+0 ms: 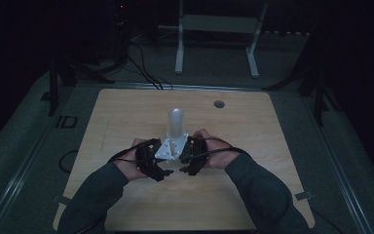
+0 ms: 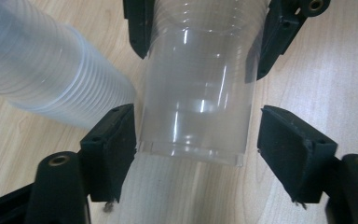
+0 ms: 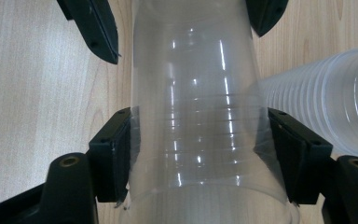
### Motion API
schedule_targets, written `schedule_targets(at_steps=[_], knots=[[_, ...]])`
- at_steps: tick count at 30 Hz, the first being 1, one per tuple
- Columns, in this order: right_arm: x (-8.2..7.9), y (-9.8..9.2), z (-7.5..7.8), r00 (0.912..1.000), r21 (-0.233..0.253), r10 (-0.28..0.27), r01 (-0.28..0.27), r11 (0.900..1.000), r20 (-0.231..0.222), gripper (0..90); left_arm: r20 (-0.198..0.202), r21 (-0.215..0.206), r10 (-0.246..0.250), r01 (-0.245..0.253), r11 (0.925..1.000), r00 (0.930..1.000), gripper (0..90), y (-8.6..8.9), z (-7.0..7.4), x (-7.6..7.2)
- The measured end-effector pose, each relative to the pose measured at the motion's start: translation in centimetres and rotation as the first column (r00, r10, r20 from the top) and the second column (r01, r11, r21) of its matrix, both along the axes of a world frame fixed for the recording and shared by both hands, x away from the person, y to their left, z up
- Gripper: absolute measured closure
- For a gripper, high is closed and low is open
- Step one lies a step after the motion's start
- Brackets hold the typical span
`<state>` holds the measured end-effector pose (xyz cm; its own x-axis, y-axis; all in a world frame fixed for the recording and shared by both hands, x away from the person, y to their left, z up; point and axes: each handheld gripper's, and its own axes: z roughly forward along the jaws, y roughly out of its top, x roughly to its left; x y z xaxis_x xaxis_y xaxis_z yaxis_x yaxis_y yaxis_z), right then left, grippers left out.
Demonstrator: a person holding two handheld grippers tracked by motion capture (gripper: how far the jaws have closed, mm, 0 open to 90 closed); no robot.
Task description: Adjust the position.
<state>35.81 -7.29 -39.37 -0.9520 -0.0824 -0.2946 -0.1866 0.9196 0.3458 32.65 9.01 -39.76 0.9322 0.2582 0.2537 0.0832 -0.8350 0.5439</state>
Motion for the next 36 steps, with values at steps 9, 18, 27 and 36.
schedule_targets(at_steps=[9,18,27,36], knots=[[-0.2,0.0,-0.1,1.0000,-0.001,0.008,-0.008,1.000,-0.001,29.7,0.007,0.001,-0.007,0.007,1.0000,0.9999,38.8,0.1,0.0,0.0],[-0.2,-0.2,0.0,0.9998,0.006,0.018,-0.018,1.000,0.000,26.6,0.005,-0.003,-0.002,0.002,1.0000,1.0000,40.6,0.1,0.0,-0.2],[-0.5,-0.7,0.5,0.9998,0.031,-0.001,0.000,1.000,0.022,20.9,0.003,-0.018,0.006,-0.006,0.9998,1.0000,40.7,0.3,-0.4,-0.2],[-1.1,-0.8,1.5,0.9996,0.074,0.002,-0.005,0.997,0.029,20.7,-0.001,-0.037,0.027,-0.027,0.9989,0.9996,40.7,0.7,-0.7,0.0]])
